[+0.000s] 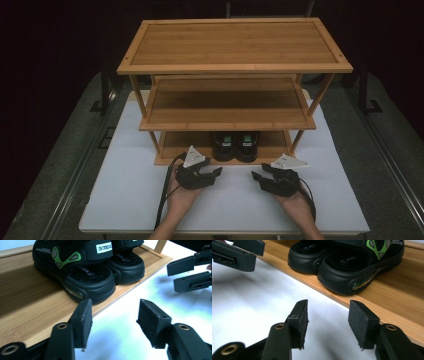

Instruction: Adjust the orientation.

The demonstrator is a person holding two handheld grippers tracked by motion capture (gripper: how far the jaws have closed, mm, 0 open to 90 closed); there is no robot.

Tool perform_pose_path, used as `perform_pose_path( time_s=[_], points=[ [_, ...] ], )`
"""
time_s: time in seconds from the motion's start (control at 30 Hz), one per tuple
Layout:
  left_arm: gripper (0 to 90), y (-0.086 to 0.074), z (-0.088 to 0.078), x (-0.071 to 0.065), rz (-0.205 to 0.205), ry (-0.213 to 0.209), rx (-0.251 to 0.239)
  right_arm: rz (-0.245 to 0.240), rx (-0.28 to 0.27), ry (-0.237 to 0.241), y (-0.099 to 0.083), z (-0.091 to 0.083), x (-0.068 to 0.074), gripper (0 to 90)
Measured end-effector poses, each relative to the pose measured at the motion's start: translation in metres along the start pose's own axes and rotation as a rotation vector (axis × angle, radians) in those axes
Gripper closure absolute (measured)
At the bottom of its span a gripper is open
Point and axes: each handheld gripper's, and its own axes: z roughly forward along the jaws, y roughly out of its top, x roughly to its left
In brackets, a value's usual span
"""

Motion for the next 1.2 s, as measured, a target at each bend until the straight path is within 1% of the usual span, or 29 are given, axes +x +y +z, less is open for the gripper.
perform_pose_path(
  time_s=[0.03,0.17,0.3,0.5,0.63,0.7,0.8,1.0,1.07,1.2],
  points=[
    [43.2,-0.001,0.000,0.000,-0.004,-0.006,0.001,0.003,0.002,0.008,0.000,-0.001,0.000,47.6],
    [41.5,-0.001,-0.002,0.000,0.000,-0.005,0.002,0.002,0.005,0.019,-0.003,-0.004,-0.002,45.8],
    [39.6,-0.002,-0.002,-0.001,0.008,-0.005,0.005,0.010,0.002,0.021,-0.005,-0.008,-0.006,45.0],
    [38.7,-0.002,-0.005,-0.002,0.001,-0.016,-0.001,0.016,-0.001,0.018,-0.009,-0.013,-0.011,44.3],
    [37.4,-0.002,-0.007,-0.001,0.005,-0.017,-0.004,0.025,-0.002,0.020,-0.011,-0.017,-0.014,43.5],
    [36.9,-0.002,-0.007,-0.001,-0.002,-0.021,-0.003,0.027,-0.003,0.019,-0.012,-0.018,-0.016,42.7],
    [35.7,-0.001,-0.009,-0.001,0.009,-0.017,0.003,0.036,-0.002,0.020,-0.014,-0.021,-0.019,42.1],
    [31.5,-0.003,-0.011,0.002,0.004,-0.014,0.003,0.040,-0.009,0.014,-0.016,-0.025,-0.022,41.1],
    [30.6,-0.004,-0.013,0.005,-0.007,-0.015,-0.002,0.041,-0.008,0.013,-0.016,-0.026,-0.023,41.1],
    [29.7,-0.006,-0.018,0.010,-0.009,-0.011,0.004,0.041,-0.009,0.016,-0.018,-0.029,-0.024,41.0]
  ],
)
